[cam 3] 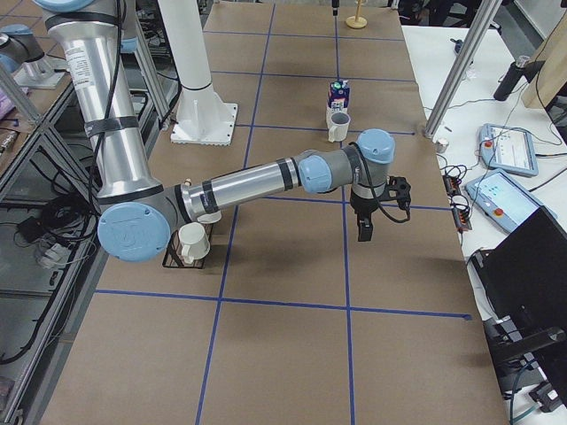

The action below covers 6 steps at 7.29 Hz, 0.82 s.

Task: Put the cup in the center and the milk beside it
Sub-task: 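Open the left gripper and withdraw it from the milk carton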

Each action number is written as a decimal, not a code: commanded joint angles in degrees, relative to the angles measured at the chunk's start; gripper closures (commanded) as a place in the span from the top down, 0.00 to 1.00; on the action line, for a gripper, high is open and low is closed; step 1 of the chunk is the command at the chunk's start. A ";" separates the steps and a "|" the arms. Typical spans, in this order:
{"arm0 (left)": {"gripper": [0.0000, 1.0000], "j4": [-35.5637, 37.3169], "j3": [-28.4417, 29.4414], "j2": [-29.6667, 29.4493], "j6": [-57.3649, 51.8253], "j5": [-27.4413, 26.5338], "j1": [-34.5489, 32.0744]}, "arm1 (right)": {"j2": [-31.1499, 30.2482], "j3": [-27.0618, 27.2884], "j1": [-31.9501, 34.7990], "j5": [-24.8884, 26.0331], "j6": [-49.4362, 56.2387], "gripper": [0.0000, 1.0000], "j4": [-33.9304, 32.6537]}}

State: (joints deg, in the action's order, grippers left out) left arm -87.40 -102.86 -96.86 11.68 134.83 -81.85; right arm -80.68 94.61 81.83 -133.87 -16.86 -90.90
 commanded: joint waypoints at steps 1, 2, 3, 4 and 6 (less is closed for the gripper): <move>0.99 -0.92 10.36 2.02 -6.23 0.35 -4.54 | -4.73 -1.00 3.23 -4.99 0.42 1.00 0.02; 0.99 -3.45 11.45 2.29 -6.23 0.26 -4.54 | -6.49 -1.00 4.03 -5.09 2.42 1.00 -0.07; 0.99 -3.91 12.41 2.29 -6.14 0.17 -4.54 | -6.94 -1.00 5.08 -5.18 2.71 1.00 -0.51; 0.99 -3.83 12.77 2.29 -5.97 -0.18 -4.54 | -6.95 -2.48 5.96 -5.52 2.71 1.00 -0.51; 0.99 -3.74 14.08 2.29 -5.79 -0.62 -4.63 | -6.51 -5.48 6.76 -7.02 2.71 1.00 -0.33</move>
State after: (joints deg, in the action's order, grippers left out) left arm -91.12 -89.81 -94.58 5.81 134.41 -86.44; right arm -87.35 90.73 88.14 -140.24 -14.20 -91.24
